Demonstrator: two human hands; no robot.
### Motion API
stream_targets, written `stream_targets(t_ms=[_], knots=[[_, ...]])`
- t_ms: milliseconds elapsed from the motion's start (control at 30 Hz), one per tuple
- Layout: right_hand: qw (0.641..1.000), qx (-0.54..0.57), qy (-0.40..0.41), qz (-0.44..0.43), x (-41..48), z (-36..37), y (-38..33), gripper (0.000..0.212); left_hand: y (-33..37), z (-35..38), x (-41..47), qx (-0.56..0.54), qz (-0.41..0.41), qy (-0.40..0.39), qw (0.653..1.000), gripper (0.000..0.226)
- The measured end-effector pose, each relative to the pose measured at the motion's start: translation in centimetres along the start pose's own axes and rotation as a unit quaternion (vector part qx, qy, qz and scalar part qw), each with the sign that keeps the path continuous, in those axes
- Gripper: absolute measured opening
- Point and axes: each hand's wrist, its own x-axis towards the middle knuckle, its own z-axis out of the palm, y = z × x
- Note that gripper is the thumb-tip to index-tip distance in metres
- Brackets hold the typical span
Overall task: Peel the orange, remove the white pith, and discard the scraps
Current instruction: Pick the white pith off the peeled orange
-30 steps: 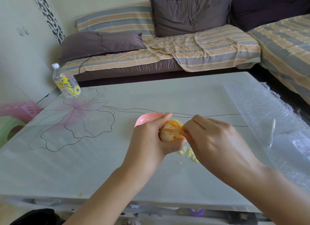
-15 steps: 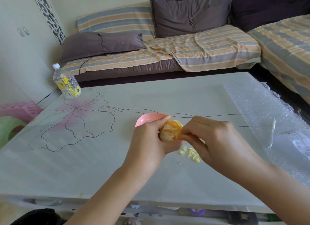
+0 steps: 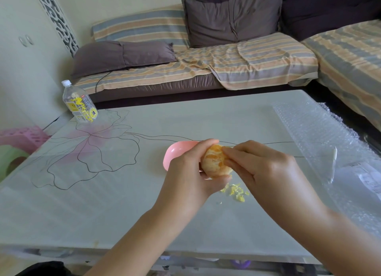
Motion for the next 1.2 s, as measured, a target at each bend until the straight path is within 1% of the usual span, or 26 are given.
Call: stream_targets(t_ms=[67,133,200,233,300,367,500,567,600,633,667,700,733,767,800,833,867,900,933,967,1000,1033,1067,1100,1200], knots=[[0.997,-0.052,-0.051,0.025,-0.1,0.0,-0.4,0.044,0.1,0.1,0.0,0.019,0.013,0.001,1.0,0.058],[0.992,-0.086,-0.086,0.04,0.0,0.0,-0.8,0.052,0.2,0.1,0.1,0.047,0.03,-0.004,0.998,0.053],[0.988,-0.108,-0.104,0.035,0.1,-0.2,-1.4,0.053,0.3,0.1,0.2,0.065,0.055,-0.017,0.996,0.047],[0.987,-0.113,-0.106,0.034,0.3,-0.4,-1.8,0.05,0.2,0.1,0.2,0.072,0.066,-0.02,0.995,0.046],[0.989,-0.111,-0.091,0.037,0.8,-0.7,-2.5,0.039,-0.1,0.2,0.2,0.085,0.074,-0.028,0.993,0.048],[0.99,-0.117,-0.073,0.032,0.9,-0.6,-2.7,0.038,-0.5,0.5,0.2,0.103,0.064,-0.037,0.992,0.053],[0.99,-0.122,-0.055,0.049,0.6,-0.1,-2.8,0.035,-1.2,1.2,0.3,0.147,0.089,-0.046,0.984,0.035],[0.987,-0.124,-0.081,0.055,0.3,0.4,-2.4,0.031,-1.5,1.6,0.4,0.172,0.08,-0.053,0.98,0.032],[0.985,-0.125,-0.107,0.051,0.5,0.3,-2.6,0.034,-1.5,1.7,0.4,0.181,0.074,-0.055,0.979,0.032],[0.978,-0.132,-0.154,0.047,0.5,0.0,-2.8,0.039,-1.6,1.8,0.5,0.19,0.07,-0.057,0.978,0.031],[0.964,-0.157,-0.21,0.05,0.8,-0.5,-3.2,0.041,-1.6,1.9,0.5,0.201,0.068,-0.06,0.975,0.03],[0.957,-0.176,-0.221,0.061,1.0,-0.5,-3.2,0.04,-1.6,1.9,0.6,0.21,0.069,-0.064,0.973,0.03],[0.961,-0.171,-0.206,0.063,0.9,-0.4,-2.6,0.037,-1.6,1.9,0.6,0.214,0.071,-0.067,0.972,0.03],[0.952,-0.163,-0.243,0.088,0.9,-0.6,-2.4,0.035,-1.6,2.0,0.7,0.214,0.072,-0.068,0.972,0.031],[0.949,-0.144,-0.257,0.114,0.9,-0.4,-2.3,0.036,-1.6,2.0,0.7,0.213,0.073,-0.068,0.972,0.03],[0.947,-0.145,-0.258,0.123,1.1,-0.2,-2.3,0.041,-1.5,2.0,0.8,0.213,0.075,-0.067,0.972,0.029],[0.943,-0.154,-0.274,0.113,0.9,0.2,-2.2,0.051,-1.5,2.1,0.8,0.217,0.076,-0.065,0.971,0.029],[0.947,-0.125,-0.278,0.1,0.7,-0.3,-2.3,0.06,-1.4,2.1,0.8,0.219,0.08,-0.064,0.97,0.03],[0.957,-0.125,-0.249,0.076,0.5,-0.1,-2.3,0.064,-1.3,2.1,0.7,0.217,0.086,-0.062,0.97,0.029],[0.961,-0.127,-0.237,0.062,0.5,-0.1,-2.4,0.065,-1.2,2.1,0.7,0.214,0.091,-0.062,0.971,0.027],[0.958,-0.128,-0.248,0.071,0.8,-0.4,-2.5,0.062,-1.1,2.1,0.7,0.213,0.093,-0.063,0.971,0.026],[0.96,-0.137,-0.219,0.105,1.5,-0.2,-2.6,0.052,-1.1,2.1,0.8,0.214,0.091,-0.065,0.97,0.025],[0.96,-0.098,-0.21,0.157,1.5,0.1,-2.2,0.039,-1.1,2.2,0.8,0.223,0.089,-0.067,0.968,0.025],[0.956,-0.087,-0.214,0.182,1.6,0.1,-1.6,0.03,-1.1,2.2,0.9,0.24,0.086,-0.066,0.965,0.03],[0.942,-0.036,-0.218,0.254,1.8,0.1,-0.4,0.026,-1.3,2.2,0.9,0.284,0.107,-0.047,0.952,0.044]])
